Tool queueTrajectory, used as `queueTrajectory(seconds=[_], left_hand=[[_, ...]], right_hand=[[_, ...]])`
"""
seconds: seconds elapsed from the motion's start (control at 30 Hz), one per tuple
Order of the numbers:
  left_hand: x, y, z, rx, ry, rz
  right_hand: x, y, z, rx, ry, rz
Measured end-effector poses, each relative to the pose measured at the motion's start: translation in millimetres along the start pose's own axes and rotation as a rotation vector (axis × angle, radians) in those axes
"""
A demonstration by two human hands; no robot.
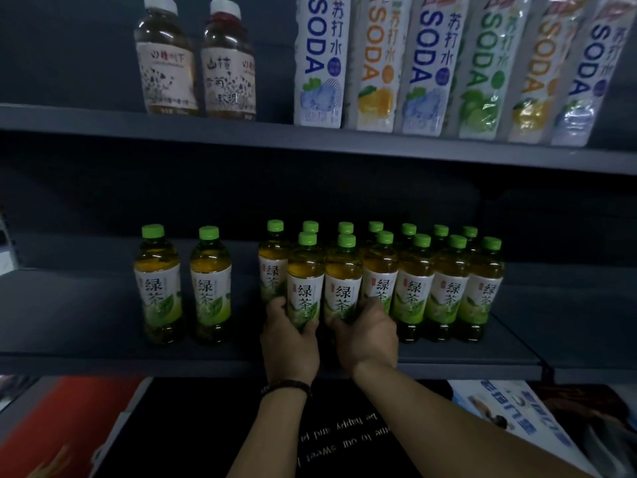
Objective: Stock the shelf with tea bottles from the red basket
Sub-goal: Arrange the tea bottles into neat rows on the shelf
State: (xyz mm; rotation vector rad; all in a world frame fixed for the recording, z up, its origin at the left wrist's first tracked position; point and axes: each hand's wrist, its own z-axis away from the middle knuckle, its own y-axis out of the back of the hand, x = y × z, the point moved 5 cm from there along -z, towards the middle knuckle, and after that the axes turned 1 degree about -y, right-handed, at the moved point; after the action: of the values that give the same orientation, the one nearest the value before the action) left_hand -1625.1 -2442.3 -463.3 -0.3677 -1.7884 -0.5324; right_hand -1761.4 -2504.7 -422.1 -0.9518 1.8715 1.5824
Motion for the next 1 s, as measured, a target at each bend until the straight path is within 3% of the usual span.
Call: queueTrajectory(seconds=[0.47, 1.0], left_hand=[[-9.3, -22.0, -14.8, 0.067, -0.108, -0.089], [2.9, 0.0, -8.1, 0.076, -0.092, -0.103]], right_hand=[[10.5, -4.5, -15.2, 0.037, -0.041, -0.098], [11.0, -13.3, -4.3, 0.087, 0.035, -0.173]])
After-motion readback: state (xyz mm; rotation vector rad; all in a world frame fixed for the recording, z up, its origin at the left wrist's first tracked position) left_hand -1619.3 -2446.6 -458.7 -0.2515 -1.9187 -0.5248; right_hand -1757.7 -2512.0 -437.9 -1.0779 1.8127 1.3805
